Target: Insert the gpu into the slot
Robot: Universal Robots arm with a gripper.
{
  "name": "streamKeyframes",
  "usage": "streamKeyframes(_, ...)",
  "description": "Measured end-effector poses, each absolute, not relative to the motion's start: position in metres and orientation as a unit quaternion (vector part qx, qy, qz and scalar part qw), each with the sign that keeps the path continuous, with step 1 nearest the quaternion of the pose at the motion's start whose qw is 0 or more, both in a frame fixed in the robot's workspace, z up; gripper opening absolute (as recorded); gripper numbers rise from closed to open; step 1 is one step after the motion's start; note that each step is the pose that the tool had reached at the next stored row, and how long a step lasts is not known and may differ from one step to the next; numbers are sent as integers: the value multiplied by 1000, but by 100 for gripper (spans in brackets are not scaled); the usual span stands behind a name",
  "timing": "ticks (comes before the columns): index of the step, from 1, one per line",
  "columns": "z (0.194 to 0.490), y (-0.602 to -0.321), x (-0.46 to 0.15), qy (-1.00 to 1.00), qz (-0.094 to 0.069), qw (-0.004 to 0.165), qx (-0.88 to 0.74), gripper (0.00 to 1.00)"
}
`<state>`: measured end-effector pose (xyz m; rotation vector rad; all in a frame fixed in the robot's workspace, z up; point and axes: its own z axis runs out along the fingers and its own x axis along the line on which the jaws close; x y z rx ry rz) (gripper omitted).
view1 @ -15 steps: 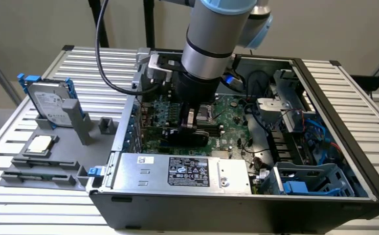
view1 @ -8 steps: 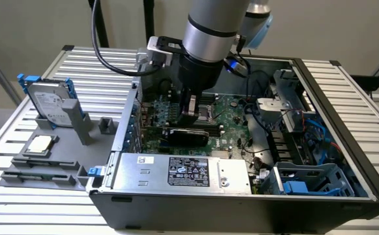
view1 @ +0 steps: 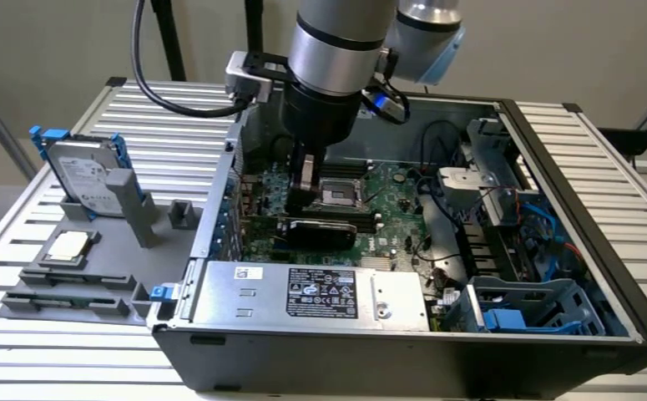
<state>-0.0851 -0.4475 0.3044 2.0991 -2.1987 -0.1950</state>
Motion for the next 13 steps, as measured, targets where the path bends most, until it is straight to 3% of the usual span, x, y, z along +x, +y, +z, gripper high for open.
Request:
streamKeyframes(4,304,-448,-95,-721,-67,54,688,32)
streamKeyframes(6,304,-448,-99,-720,-68,57,688,19)
streamKeyframes(9,304,-448,-106,-720,-70,61,688,11)
streamKeyframes(13,303,-448,-116,-720,-71,69,687,11)
